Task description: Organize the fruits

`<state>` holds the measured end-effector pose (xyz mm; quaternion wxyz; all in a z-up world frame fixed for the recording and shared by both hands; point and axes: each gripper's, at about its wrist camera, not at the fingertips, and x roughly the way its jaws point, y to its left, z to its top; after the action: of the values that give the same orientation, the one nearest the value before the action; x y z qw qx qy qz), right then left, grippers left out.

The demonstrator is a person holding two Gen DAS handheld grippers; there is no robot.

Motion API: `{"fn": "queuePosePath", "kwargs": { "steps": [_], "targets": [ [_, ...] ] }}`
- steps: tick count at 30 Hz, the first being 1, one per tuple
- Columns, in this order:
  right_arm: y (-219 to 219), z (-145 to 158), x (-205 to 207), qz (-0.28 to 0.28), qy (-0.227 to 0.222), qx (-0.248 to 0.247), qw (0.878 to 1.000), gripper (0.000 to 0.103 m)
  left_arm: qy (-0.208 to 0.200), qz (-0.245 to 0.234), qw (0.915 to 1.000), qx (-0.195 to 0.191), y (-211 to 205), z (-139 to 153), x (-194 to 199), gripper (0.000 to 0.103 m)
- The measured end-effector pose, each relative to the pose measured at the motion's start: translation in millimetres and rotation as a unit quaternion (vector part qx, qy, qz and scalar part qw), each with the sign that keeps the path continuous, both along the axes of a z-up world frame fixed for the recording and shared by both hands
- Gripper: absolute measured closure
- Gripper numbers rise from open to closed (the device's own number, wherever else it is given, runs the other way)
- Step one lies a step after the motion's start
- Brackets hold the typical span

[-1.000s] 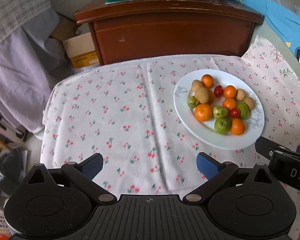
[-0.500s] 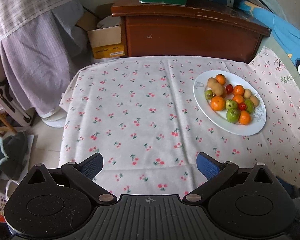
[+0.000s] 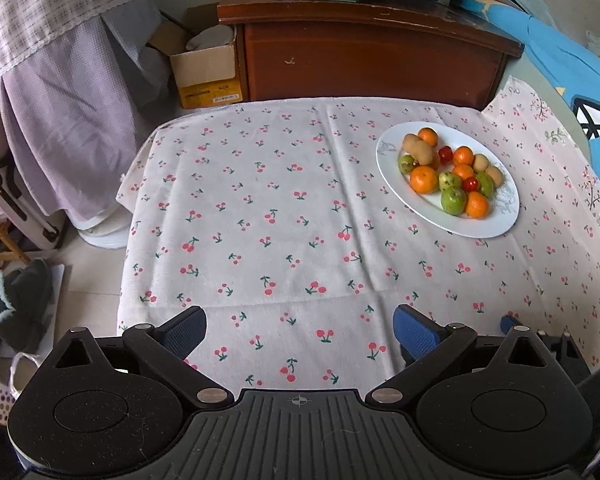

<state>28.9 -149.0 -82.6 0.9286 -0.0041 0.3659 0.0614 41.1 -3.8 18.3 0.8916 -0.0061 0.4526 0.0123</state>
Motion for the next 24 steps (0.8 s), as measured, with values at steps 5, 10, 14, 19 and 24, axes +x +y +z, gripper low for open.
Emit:
{"fn": "queuePosePath", "kwargs": {
  "steps": [5, 10, 14, 19, 24],
  "targets": [
    [7.7, -2.4, 4.0, 0.007, -0.01, -0.007, 1.0, 0.001, 0.004, 0.002, 1.0, 0.001, 0.4, -2.6, 1.3, 0.002],
    [11.4, -4.1, 10.7, 0.0, -0.014, -0.009, 1.0, 0.001, 0.006, 0.009, 0.9999, 0.001, 4.3, -4.9, 3.6, 0.002],
    [9.8, -4.7, 11.9, 0.002, -0.013, -0.006, 1.0, 0.001, 0.011, 0.014, 0.9998, 0.001, 6.7, -8.1, 6.6, 0.002],
    [10.2, -5.1, 11.6, 0.001, -0.014, -0.007, 1.0, 0.001, 0.018, 0.022, 0.9996, 0.006, 9.8, -14.6, 10.9, 0.002],
    [10.2, -5.7, 11.4, 0.001, -0.015, -0.007, 1.0, 0.001, 0.025, 0.028, 0.9992, 0.009, 11.5, -23.7, 17.3, 0.002]
  ]
}}
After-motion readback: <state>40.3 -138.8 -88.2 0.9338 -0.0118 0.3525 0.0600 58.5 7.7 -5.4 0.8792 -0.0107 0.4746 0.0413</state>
